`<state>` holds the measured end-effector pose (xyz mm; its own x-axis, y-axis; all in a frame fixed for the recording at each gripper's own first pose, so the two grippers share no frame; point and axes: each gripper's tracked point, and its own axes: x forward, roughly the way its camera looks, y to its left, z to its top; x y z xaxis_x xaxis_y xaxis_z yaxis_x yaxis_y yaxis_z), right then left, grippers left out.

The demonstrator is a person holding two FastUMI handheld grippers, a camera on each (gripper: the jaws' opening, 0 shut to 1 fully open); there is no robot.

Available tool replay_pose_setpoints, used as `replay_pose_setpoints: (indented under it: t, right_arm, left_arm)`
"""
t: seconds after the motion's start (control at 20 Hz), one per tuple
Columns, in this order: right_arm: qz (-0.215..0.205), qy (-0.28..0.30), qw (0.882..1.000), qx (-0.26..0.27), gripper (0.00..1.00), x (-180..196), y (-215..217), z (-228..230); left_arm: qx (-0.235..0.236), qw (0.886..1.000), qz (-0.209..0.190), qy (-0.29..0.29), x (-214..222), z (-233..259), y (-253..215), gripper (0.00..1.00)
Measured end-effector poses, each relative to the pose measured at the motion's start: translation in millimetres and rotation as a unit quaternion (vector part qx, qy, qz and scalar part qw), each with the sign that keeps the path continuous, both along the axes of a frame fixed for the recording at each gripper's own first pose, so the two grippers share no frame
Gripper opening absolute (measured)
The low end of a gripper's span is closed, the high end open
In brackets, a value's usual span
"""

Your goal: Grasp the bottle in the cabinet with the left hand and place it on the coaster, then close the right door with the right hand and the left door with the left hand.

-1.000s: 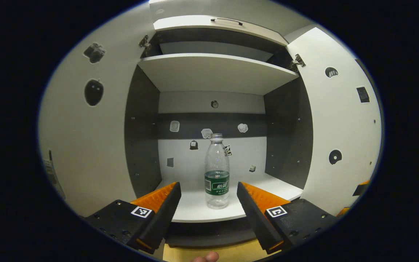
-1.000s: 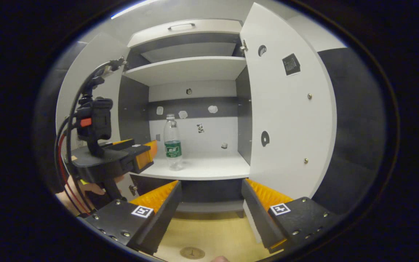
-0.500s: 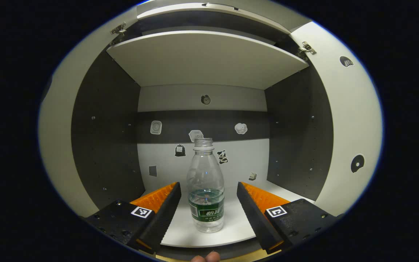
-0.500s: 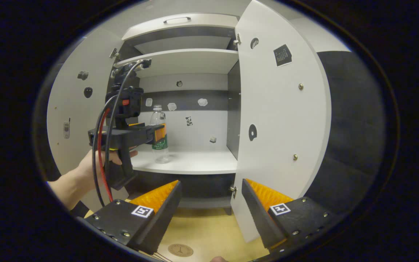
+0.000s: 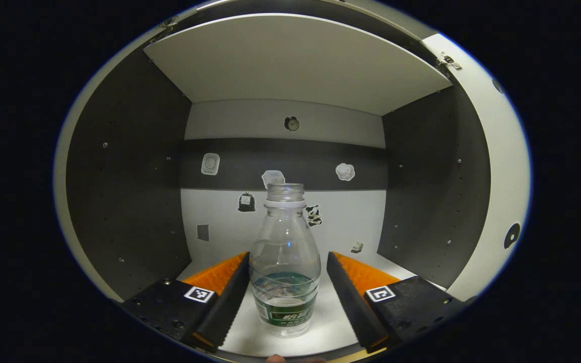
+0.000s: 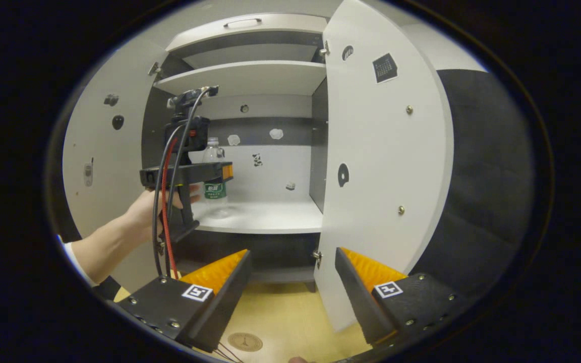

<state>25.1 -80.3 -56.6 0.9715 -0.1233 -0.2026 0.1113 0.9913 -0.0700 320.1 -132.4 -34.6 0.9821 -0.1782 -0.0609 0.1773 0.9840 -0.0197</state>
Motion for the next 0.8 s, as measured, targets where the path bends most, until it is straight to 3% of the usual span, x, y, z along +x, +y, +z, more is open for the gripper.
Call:
replay_pose_setpoints:
  t: [0.1,0.4,0.8]
  right_arm:
    - [0.0,0.0,1.0,0.002,1.0,-1,-1,0]
    - [0.01,-0.005,1.0,0.015,1.0,-7,-1,1]
    - [0.028,0.003,0.999,0.038,1.0,-28,-8,-14]
  left_arm:
    - [0.006,1.0,0.002,-0.001,-3,1,2,0.82]
    - [0.009,1.0,0.003,-0.018,-32,19,9,0.81]
    - [0.032,0.998,0.004,-0.046,-154,-4,6,0.81]
